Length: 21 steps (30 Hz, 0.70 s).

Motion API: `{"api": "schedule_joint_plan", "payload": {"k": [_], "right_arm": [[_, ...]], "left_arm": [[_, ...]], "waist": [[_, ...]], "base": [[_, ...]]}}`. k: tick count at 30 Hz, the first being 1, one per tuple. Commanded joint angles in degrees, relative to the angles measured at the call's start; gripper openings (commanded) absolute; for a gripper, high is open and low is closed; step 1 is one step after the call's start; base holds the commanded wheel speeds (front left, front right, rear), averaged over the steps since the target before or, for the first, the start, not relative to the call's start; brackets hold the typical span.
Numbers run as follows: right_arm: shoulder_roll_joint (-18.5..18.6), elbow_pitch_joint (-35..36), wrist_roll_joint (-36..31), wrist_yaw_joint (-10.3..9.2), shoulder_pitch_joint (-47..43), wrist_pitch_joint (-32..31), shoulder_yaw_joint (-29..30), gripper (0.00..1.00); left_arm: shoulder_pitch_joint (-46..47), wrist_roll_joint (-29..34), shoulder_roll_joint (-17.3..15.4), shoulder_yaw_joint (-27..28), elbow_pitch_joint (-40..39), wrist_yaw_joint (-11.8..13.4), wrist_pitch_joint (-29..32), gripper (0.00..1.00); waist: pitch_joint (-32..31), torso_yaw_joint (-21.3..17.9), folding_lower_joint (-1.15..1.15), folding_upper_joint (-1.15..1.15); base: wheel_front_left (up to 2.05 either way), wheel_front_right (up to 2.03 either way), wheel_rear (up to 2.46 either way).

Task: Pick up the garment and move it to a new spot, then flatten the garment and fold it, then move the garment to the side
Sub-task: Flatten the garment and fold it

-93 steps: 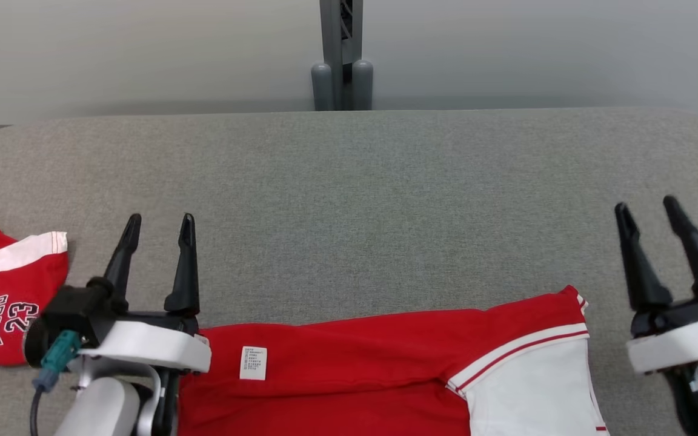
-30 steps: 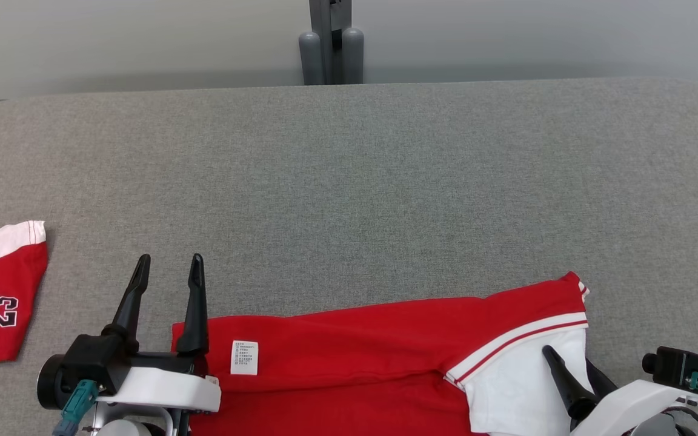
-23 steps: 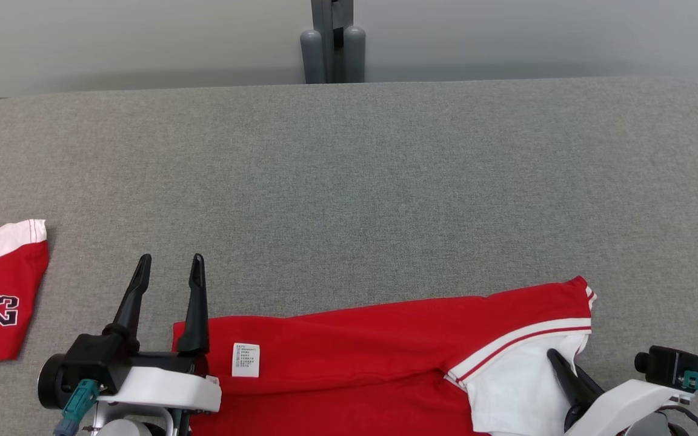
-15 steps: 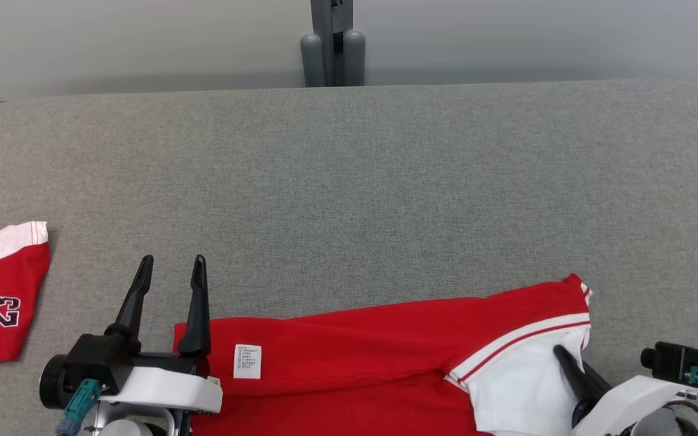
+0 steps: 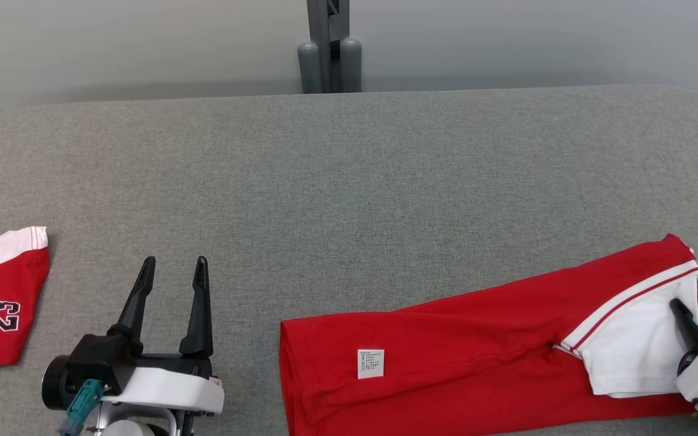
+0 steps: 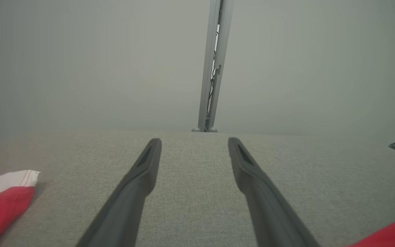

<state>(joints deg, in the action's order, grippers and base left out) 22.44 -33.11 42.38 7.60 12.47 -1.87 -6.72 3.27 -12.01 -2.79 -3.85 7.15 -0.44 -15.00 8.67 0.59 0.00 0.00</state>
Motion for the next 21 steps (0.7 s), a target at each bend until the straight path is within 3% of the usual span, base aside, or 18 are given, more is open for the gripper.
{"api": "schedule_joint_plan", "payload": {"k": [1, 7, 13, 21], "right_arm": [[0.5, -0.07, -0.01, -0.17, 0.61, -0.39, 0.28, 0.0], [1.09, 5.02, 2.82, -0.12, -0.8, -3.91, -2.08, 0.0], [0.74, 16.92, 10.61, -0.12, -4.68, -10.35, -4.57, 0.0], [-2.11, 27.97, 17.93, -0.11, -9.44, -18.48, -4.75, 0.0]], "left_arm": [[0.55, -0.02, -0.23, 0.07, -0.02, 0.23, -0.23, 1.0], [-0.24, -0.65, -0.23, 0.19, 0.15, 0.55, -0.23, 1.0], [-1.24, -1.22, -0.22, 0.27, 0.63, 0.66, -0.23, 1.0], [-1.34, -1.44, -0.23, -0.01, 1.15, 0.5, -0.23, 1.0]], "waist": [[-0.06, 0.04, 0.0, 0.0], [-0.65, -0.26, 0.0, 0.0], [-2.01, -1.75, 0.0, 0.0], [-3.13, -2.87, 0.0, 0.0]], "base": [[0.0, 0.0, 0.0], [0.0, 0.0, 0.0], [0.0, 0.0, 0.0], [0.0, 0.0, 0.0]]}}
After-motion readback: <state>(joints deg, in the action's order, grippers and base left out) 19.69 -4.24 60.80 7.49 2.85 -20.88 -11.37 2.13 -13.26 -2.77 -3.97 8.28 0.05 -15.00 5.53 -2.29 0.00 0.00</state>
